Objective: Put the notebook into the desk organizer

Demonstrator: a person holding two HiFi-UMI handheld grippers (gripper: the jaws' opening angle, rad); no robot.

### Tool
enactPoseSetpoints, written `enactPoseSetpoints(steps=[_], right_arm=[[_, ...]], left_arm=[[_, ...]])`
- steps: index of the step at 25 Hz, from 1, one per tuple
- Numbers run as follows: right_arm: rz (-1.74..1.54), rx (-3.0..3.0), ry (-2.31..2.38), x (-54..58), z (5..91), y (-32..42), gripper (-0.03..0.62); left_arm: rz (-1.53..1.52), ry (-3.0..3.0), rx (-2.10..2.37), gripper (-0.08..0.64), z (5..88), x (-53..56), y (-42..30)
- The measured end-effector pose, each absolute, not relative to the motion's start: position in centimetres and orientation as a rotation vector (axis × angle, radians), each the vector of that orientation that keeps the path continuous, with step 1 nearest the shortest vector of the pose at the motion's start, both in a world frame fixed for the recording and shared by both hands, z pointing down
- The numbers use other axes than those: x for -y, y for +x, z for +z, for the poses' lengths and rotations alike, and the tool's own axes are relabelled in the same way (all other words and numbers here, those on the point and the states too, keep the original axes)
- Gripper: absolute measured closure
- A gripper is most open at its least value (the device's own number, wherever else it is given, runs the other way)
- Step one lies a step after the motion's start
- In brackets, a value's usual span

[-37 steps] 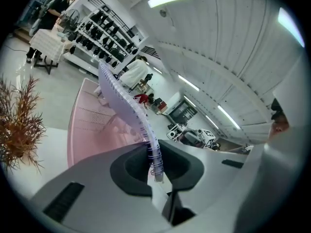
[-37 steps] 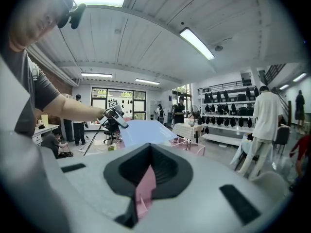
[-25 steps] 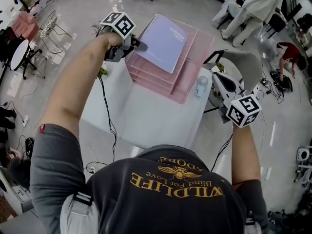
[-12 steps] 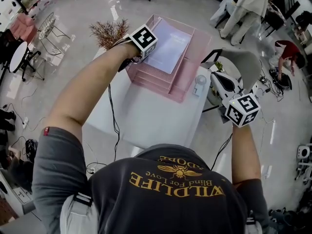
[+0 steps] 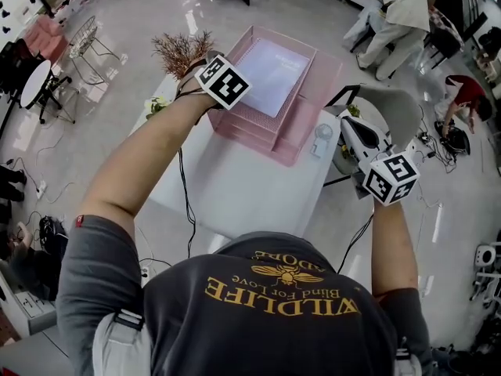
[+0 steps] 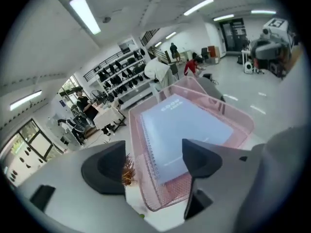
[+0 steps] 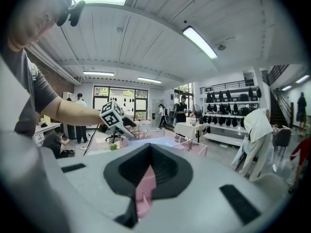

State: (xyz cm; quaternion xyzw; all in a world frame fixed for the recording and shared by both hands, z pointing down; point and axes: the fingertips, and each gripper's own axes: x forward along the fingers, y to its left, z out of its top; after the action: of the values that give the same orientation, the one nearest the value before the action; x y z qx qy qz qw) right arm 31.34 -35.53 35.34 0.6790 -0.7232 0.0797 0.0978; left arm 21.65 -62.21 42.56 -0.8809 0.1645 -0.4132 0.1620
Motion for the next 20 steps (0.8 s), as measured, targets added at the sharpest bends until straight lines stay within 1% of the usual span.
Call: enactPoseSetpoints(steps=[4, 10, 13, 17, 18, 20], right_arm=[[0.206, 2.169, 2.012, 35.3, 34.5, 31.8, 0.592], [0.128, 2.259, 1.987, 33.9, 32.1, 32.2, 0.592], [0.090, 2.336, 1.949, 33.0, 31.0, 32.6, 0.592], [0.063, 2.434, 1.858, 31.6, 30.1, 33.2, 0.592], [0.064, 2.447, 1.839, 30.9, 30.1, 33.4, 0.592], [0.068, 2.473, 1.804, 29.5, 30.3, 33.8, 0.592]], left_arm=[[-0.901, -2.751, -0.487, 0.235, 38.8, 60.1, 21.0], [-0.443, -2.995, -0.514, 0.332, 33.5, 54.3, 18.1], [-0.244, -3.073, -0.563, 0.373, 32.2, 50.5, 16.7], [-0.054, -3.100, -0.665, 0.422, 31.4, 44.7, 14.9], [-0.015, -3.101, -0.691, 0.441, 31.5, 43.1, 14.5], [0.051, -3.097, -0.762, 0.502, 31.9, 40.1, 13.5]])
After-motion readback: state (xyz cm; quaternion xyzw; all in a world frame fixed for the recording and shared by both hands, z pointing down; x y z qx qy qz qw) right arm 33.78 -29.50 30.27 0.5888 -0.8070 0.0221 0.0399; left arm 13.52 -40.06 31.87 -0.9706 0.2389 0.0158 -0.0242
